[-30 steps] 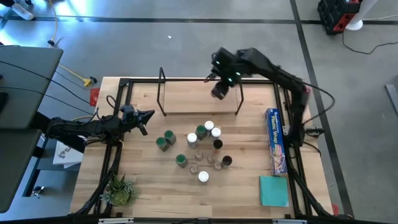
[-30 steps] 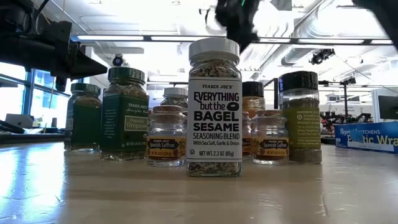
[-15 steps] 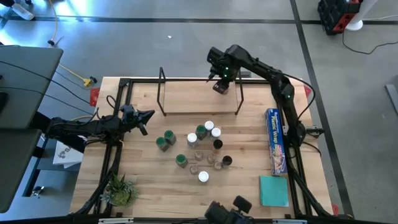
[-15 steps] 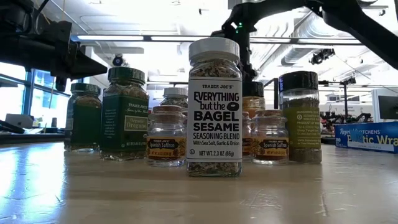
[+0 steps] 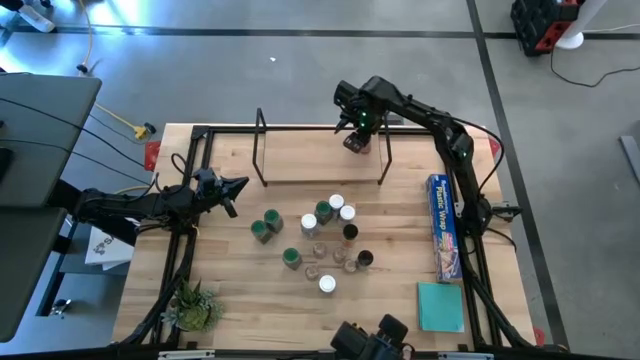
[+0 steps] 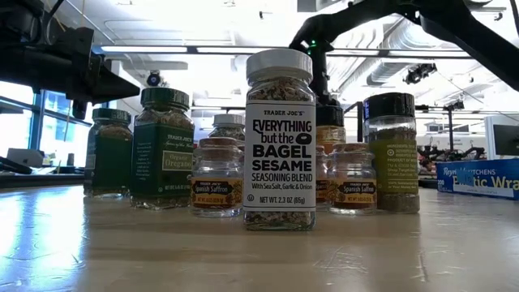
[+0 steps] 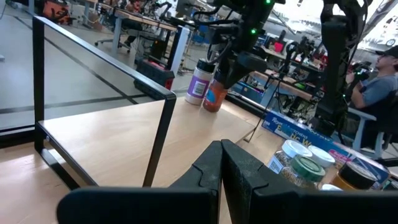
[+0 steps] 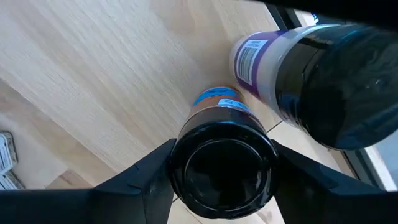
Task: Shelf spices
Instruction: Put the dark orange seasoning bottle on the shelf
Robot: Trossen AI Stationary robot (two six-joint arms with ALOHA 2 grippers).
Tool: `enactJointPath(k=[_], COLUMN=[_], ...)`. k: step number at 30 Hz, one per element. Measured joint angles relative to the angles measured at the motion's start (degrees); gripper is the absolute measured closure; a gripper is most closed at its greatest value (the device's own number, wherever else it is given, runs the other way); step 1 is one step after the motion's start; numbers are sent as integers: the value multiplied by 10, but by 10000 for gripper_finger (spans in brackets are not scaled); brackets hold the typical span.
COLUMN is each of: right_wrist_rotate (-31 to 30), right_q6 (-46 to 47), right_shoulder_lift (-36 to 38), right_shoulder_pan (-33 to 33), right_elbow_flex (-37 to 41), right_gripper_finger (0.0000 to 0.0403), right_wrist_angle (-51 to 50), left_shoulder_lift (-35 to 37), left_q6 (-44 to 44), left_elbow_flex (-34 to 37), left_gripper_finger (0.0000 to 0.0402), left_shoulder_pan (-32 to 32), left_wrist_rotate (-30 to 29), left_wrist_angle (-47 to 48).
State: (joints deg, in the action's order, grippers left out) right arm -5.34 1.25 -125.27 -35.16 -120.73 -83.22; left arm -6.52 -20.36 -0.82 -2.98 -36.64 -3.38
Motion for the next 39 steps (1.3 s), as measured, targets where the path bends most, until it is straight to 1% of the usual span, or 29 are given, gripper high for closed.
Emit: enactJointPath(k=[8,13,18,23,30,34,38,39], right_wrist_rotate=[0,30,50,48,48,46,12,8], right_q6=[2,2,1,1,3,3,-2,-7], right_shoulder_lift=[0,2,2,2,2,2,3,8], right_shoulder_pan=[0,-3,-12,-16,-16,-16,-12,-11], right_elbow_flex=[-7,-30,-33,-33,-37,-75,-142,-144], right_gripper_finger=[178,177,173,162,160,160,160,160], right_wrist_angle=[-2,0,-5,-6,-8,-18,-45,-45], left_shoulder_lift=[0,0,0,0,0,0,0,0], left_q6=[0,0,0,0,0,0,0,0], left_elbow_flex=[0,0,0,0,0,0,0,0], left_gripper_finger=[396,396,396,396,396,396,396,396], left_shoulder_pan=[0,0,0,0,0,0,0,0], left_wrist_rotate=[0,0,0,0,0,0,0,0], left_wrist_angle=[0,0,0,0,0,0,0,0])
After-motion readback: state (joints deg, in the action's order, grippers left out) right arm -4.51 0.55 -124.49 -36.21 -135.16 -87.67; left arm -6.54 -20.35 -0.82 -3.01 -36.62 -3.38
